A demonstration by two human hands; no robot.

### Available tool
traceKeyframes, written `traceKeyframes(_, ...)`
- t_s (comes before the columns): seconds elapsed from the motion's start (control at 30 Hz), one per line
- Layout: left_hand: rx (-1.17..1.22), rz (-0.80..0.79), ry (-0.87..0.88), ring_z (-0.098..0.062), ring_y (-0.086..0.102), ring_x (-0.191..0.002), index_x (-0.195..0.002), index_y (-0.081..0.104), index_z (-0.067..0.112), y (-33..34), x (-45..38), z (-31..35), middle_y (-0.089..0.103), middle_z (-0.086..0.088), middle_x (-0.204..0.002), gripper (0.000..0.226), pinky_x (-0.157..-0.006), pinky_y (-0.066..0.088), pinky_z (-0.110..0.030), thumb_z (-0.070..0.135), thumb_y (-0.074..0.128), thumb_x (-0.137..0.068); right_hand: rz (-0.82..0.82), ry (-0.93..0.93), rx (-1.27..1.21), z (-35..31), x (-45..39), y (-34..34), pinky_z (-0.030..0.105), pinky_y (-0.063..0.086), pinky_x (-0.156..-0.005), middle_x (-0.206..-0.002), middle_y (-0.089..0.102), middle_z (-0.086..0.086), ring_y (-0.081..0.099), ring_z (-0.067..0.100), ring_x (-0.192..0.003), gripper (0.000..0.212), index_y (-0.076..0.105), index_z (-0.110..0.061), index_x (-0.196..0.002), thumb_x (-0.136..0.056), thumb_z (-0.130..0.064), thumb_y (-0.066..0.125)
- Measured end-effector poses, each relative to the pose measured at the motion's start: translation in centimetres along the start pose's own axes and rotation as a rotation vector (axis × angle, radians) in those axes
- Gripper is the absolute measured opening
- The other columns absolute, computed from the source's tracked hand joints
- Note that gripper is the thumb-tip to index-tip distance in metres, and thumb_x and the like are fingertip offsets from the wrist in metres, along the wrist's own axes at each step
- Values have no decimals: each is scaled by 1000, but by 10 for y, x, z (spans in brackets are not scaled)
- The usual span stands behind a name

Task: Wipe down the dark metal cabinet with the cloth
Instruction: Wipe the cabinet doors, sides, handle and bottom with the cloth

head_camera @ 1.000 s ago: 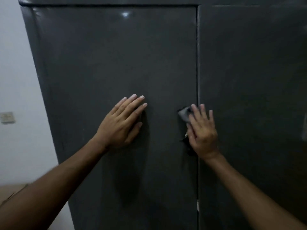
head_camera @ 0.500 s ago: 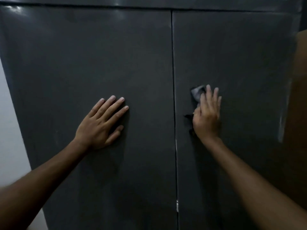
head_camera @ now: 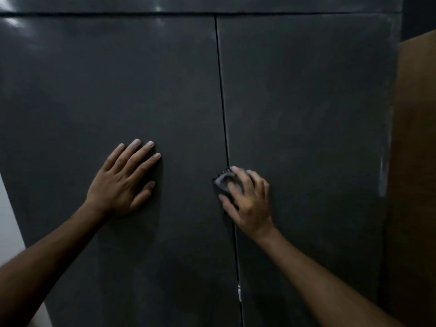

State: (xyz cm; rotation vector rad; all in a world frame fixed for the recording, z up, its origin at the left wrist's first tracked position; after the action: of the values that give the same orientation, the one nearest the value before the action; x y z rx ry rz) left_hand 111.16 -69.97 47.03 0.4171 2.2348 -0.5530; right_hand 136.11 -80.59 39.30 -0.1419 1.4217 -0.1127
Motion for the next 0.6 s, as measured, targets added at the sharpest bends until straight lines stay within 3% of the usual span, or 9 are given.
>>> traceKeyframes(0.2, -1, -18, -2, -34, 18, -161, -164, 32, 15, 3, -1, 1, 21, -12, -174, 70, -130, 16, -55, 50, 38, -104, -186, -126, -12, -18, 99, -5, 50, 50, -77, -139, 55, 7, 56, 32, -101, 9, 73, -19, -100, -93, -21, 69)
traceKeyframes(0.3, 4, -16, -1, -34, 17, -161, -164, 31, 15, 3, -1, 0, 20, -12, -174, 70, -130, 14, -54, 50, 38, -103, -86, -63, 17, -8, 35, -14, 46, 48, -76, -129, 65, 11, 59, 34, -95, 10, 74, -18, -101, -94, -19, 67)
traceKeyframes(0.4, 15, -2, 5, -34, 19, -161, -162, 35, 13, 0, -1, 1, 23, -13, -173, 69, -130, 15, -54, 49, 39, -103, 42, 98, 27, 5, -27, -19, 42, 42, -80, -130, 62, 11, 55, 34, -100, 18, 73, -18, -108, -92, -22, 67)
traceKeyframes(0.5, 33, 4, -20, -37, 24, -159, -158, 43, 9, -5, -4, 4, 30, -16, -170, 67, -128, 20, -59, 46, 43, -102, 23, 163, -6, -6, 10, -9, 42, 43, -82, -131, 60, 14, 54, 34, -102, 21, 74, -16, -109, -89, -21, 70)
traceKeyframes(0.6, 49, 24, -55, -40, 31, -154, -147, 54, 8, -11, -15, 17, 40, -20, -163, 61, -126, 21, -62, 45, 48, -100, -101, 53, -15, -15, 72, -5, 47, 49, -76, -132, 58, 13, 58, 34, -97, 13, 72, -17, -104, -91, -20, 70)
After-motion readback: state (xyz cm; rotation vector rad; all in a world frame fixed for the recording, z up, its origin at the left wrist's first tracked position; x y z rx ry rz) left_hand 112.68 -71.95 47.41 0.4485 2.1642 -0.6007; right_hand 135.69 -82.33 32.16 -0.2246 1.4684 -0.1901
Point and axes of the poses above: each hand's wrist, its own x-axis away from the middle knuckle, its own y-axis out of the palm, z = x × y, the point moved 9 cm from there along -x, towards the middle knuckle
